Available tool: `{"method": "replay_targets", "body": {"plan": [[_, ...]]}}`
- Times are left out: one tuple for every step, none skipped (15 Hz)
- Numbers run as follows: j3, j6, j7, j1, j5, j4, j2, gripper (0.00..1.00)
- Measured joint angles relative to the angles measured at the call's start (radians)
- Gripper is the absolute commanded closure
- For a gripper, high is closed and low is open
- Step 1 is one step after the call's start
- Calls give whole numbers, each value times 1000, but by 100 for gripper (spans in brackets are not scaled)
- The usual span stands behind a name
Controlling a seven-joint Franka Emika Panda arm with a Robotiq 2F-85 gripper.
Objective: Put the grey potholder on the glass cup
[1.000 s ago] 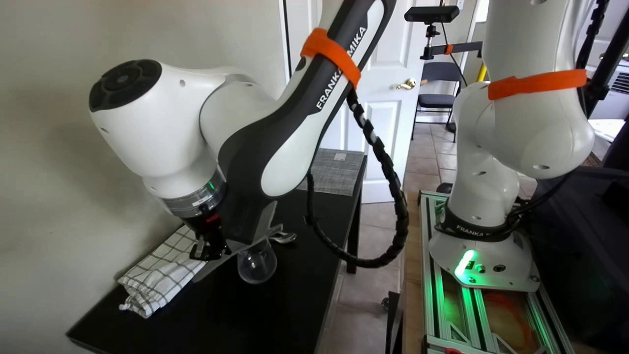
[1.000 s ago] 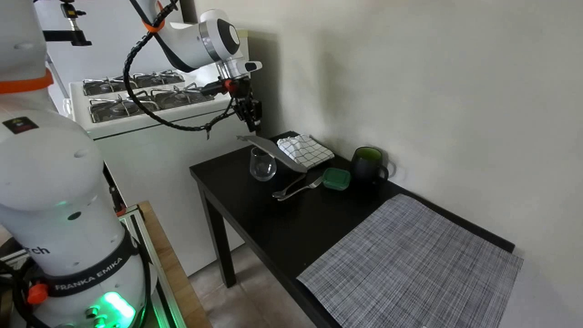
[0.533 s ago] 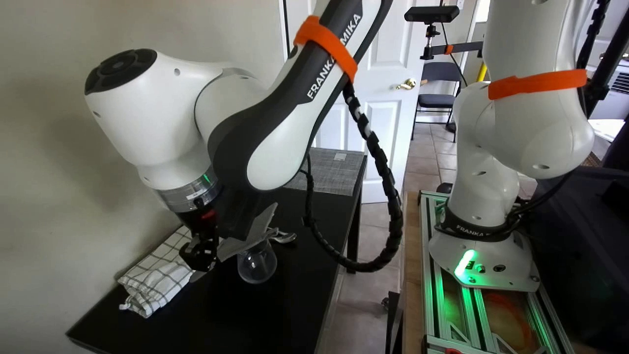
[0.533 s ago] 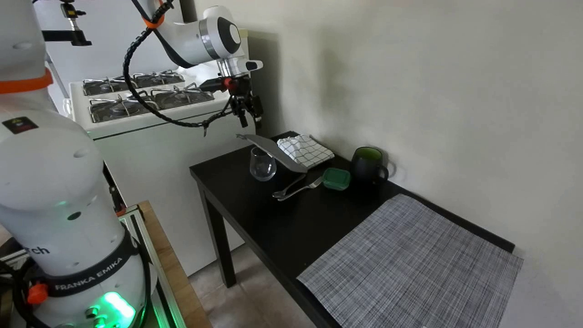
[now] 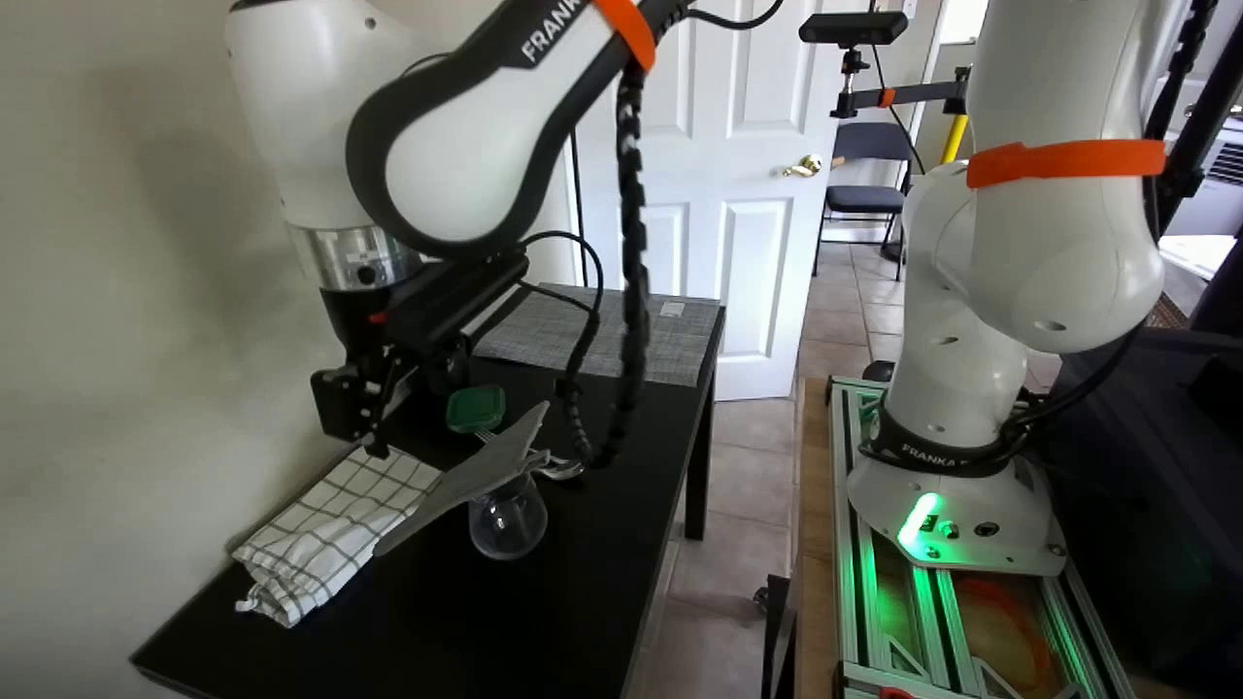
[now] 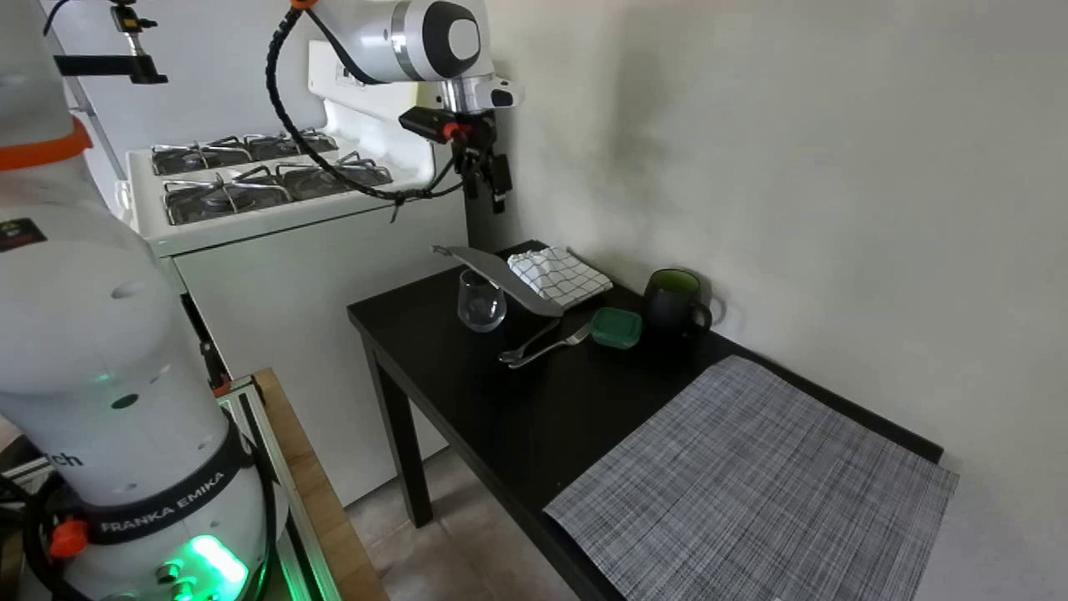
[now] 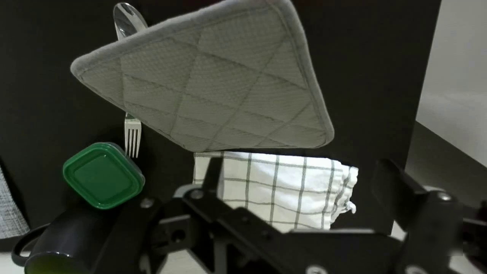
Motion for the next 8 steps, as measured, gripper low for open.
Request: {"method": "replay_targets", "body": {"plan": [[-13, 0, -42, -18, 57, 0, -8, 0], [-26, -1, -86, -36, 117, 0, -12, 0], [-40, -6, -131, -53, 177, 0, -13, 0], [-53, -18, -174, -69, 229, 0, -12, 0], [-65, -41, -212, -84, 272, 1, -11, 0], [-76, -73, -248, -97, 304, 3, -10, 0], [-87, -108, -279, -110, 326, 6, -7, 0], [-96, -146, -306, -120, 337, 10, -3, 0]]}}
